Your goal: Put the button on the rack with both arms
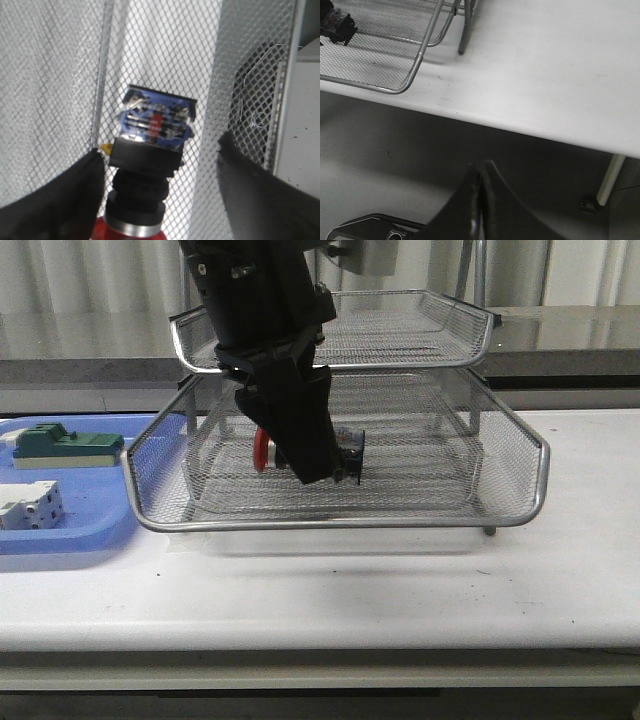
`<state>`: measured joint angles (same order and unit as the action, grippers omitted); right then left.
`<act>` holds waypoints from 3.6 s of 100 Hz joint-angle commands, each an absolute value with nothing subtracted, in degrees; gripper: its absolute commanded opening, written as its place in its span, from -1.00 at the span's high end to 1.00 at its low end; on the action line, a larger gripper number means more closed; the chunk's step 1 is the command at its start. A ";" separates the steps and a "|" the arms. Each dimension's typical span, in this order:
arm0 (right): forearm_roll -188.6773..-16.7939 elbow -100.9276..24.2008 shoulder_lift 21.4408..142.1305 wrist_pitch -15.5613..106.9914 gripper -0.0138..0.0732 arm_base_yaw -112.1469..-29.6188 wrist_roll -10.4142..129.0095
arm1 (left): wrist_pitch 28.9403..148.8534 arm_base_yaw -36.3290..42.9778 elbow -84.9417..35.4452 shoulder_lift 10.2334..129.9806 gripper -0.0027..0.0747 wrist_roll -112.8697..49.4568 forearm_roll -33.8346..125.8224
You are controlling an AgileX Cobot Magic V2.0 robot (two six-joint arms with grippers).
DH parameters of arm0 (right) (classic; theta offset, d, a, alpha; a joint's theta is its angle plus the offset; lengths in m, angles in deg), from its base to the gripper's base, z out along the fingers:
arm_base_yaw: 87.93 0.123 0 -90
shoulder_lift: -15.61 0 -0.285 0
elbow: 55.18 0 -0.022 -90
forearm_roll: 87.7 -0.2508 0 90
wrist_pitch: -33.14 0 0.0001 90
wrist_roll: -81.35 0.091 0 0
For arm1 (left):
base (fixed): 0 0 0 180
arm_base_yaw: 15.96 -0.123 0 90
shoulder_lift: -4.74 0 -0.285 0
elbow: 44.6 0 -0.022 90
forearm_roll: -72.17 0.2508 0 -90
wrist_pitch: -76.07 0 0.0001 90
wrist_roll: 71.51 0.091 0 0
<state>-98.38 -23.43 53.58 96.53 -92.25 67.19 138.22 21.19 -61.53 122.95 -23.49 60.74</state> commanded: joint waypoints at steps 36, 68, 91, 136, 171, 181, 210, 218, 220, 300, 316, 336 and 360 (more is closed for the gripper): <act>-99.17 -25.13 53.94 93.57 0.82 -92.07 67.04 | 139.22 21.30 -63.21 115.78 -0.43 -30.63 59.75; -99.17 -25.13 53.94 93.57 0.82 -92.07 67.04 | 146.78 16.22 -63.21 107.39 -0.37 -38.12 60.67; -99.17 -25.13 53.94 93.57 0.82 -92.07 67.04 | 148.29 7.69 -60.08 100.89 -0.35 -42.33 60.70; -99.17 -25.13 53.94 93.57 0.82 -92.07 67.04 | 129.10 -8.91 -35.00 76.42 -0.35 -45.21 60.54; -99.17 -25.13 53.94 93.57 0.82 -92.07 67.04 | 111.03 -10.59 -13.95 53.14 -0.35 -48.26 60.33; -99.17 -25.13 53.94 93.57 0.82 -92.07 67.04 | 110.56 -10.59 -9.66 48.04 -0.35 -48.83 60.33; -99.17 -25.13 53.94 93.57 0.82 -92.07 67.04 | 100.17 -10.59 4.64 33.36 -0.35 -49.76 57.84; -99.17 -25.13 53.94 93.57 0.82 -92.07 67.04 | 95.45 -10.59 8.87 28.23 -0.35 -49.76 54.73; -99.17 -25.13 53.94 93.57 0.82 -92.07 67.04 | 94.53 -10.59 9.91 27.03 -0.35 -49.76 54.17; -99.17 -25.13 53.94 93.57 0.82 -92.07 67.04 | 80.15 -10.59 18.21 17.79 0.62 -49.76 53.91; -99.17 -25.13 53.94 93.57 0.82 -92.07 67.04 | 80.15 -10.59 18.21 17.79 0.98 -49.76 53.91; -99.17 -25.13 53.94 93.57 0.82 -92.07 67.04 | 80.15 -10.59 18.21 17.79 0.98 -49.76 53.91; -99.94 -25.13 53.94 92.96 0.82 -92.07 67.04 | 80.15 -10.59 18.21 17.79 0.98 -49.76 53.91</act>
